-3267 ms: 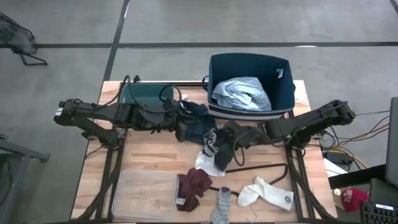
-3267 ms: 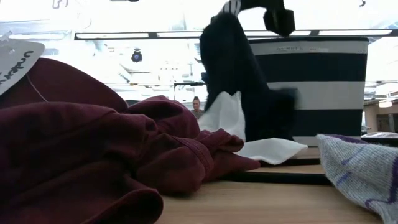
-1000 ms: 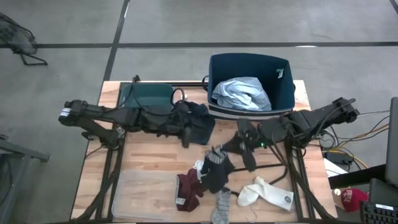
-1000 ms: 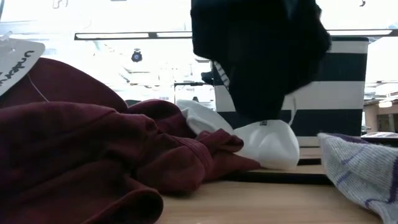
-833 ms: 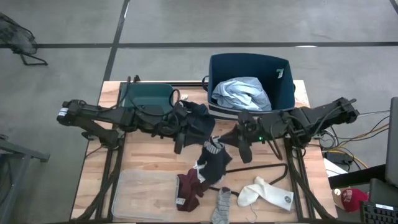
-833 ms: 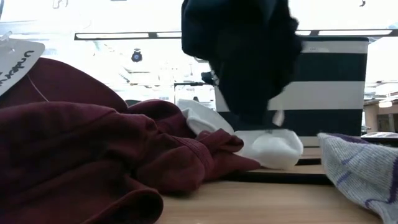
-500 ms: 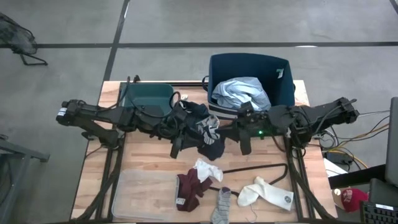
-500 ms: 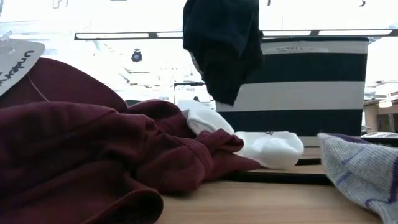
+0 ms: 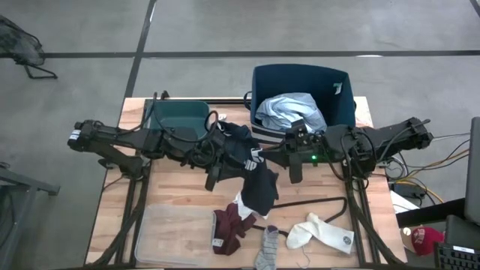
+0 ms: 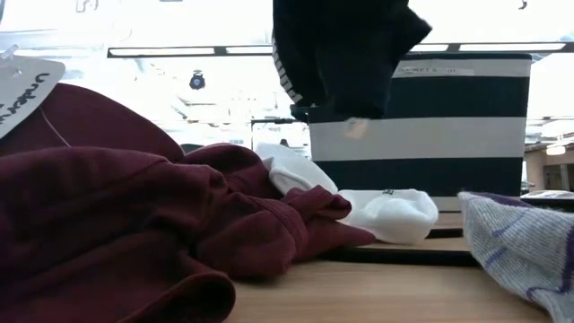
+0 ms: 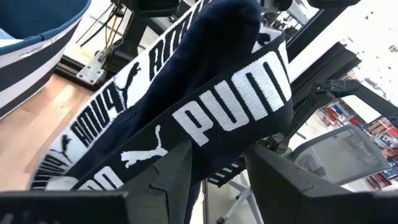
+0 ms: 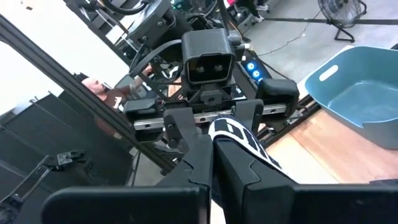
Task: Pick & Place Cloths
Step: Put the dark blue boxers into the green bin
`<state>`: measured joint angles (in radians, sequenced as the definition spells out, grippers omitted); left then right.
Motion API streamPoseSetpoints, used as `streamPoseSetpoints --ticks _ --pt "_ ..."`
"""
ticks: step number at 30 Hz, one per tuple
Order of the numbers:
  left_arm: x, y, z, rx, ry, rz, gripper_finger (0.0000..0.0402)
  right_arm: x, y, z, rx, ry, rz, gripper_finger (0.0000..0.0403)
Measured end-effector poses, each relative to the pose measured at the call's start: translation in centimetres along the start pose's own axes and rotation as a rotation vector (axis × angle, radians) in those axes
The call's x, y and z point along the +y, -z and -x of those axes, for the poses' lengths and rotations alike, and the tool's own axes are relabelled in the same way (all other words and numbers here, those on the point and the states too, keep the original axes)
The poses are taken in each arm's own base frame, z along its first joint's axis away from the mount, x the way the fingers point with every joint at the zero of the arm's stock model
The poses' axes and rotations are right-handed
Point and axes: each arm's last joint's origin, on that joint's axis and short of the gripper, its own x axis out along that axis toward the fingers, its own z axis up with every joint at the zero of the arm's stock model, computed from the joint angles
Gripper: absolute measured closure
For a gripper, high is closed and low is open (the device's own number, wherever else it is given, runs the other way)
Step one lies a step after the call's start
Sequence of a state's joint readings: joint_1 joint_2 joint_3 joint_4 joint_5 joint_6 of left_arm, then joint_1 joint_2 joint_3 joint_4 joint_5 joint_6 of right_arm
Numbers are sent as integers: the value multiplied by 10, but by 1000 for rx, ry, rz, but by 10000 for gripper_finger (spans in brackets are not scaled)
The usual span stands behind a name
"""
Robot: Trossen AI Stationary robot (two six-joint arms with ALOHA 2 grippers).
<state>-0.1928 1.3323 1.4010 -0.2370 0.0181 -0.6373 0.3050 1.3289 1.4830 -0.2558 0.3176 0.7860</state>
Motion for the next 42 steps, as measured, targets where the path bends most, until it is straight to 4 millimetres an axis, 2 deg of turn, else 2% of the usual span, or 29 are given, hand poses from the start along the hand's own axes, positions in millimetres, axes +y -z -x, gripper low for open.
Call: streamPoseSetpoints --ticks 16,22,29,34,42 --pt "0 -1 3 3 8 -19 245 0 0 0 -1 -1 -20 394" --pt "-9 -13 27 -71 31 -123 245 2 -2 0 -20 -21 -32 394" --pt "-9 -19 50 -129 -63 -135 241 9 -9 0 -87 -88 -47 394" --pt "-10 -21 53 -150 -57 -84 227 13 -14 2 -123 -124 -35 394" --pt "-12 -25 54 -190 -29 -79 227 19 -22 7 -152 -141 20 394"
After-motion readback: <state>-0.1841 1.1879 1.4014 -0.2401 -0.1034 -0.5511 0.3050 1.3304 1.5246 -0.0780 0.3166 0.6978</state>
